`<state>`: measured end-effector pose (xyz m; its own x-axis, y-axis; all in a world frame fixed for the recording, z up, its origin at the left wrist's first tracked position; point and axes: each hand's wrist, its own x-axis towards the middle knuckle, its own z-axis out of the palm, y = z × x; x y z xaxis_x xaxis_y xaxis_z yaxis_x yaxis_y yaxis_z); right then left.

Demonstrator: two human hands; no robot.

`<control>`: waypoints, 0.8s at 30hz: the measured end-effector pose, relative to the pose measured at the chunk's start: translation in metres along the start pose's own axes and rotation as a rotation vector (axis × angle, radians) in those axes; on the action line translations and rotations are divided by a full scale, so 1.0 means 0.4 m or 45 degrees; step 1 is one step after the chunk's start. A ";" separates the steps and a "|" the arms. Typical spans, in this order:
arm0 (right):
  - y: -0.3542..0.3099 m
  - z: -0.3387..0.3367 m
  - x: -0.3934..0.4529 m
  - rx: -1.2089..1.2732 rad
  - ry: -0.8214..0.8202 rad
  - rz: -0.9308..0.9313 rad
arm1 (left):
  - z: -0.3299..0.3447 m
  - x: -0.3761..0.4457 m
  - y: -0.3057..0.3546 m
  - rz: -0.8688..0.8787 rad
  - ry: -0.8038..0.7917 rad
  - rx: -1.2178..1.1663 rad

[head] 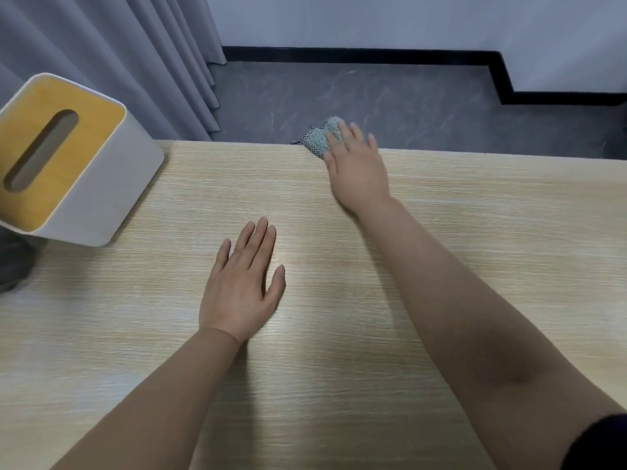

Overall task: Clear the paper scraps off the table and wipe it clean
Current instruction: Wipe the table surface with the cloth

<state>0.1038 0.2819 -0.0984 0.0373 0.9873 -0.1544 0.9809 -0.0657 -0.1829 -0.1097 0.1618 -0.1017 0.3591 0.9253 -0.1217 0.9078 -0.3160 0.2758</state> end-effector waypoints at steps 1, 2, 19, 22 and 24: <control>-0.015 0.007 -0.011 -0.012 0.024 -0.012 | 0.000 -0.001 0.000 0.000 0.000 0.000; -0.035 0.017 -0.030 -0.028 0.050 -0.062 | -0.001 -0.001 0.001 -0.002 0.001 0.000; 0.049 0.030 -0.150 0.062 0.161 0.434 | 0.001 -0.009 -0.003 0.013 0.071 -0.100; -0.024 0.046 -0.146 0.066 0.186 0.362 | 0.001 -0.010 -0.004 0.016 0.067 -0.083; -0.086 0.057 -0.169 0.065 0.147 0.101 | 0.003 -0.010 -0.005 0.017 0.062 -0.077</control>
<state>0.0634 0.2142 -0.1036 0.1388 0.9886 -0.0583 0.9632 -0.1485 -0.2240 -0.1127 0.1587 -0.1029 0.3585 0.9308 -0.0716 0.8879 -0.3162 0.3342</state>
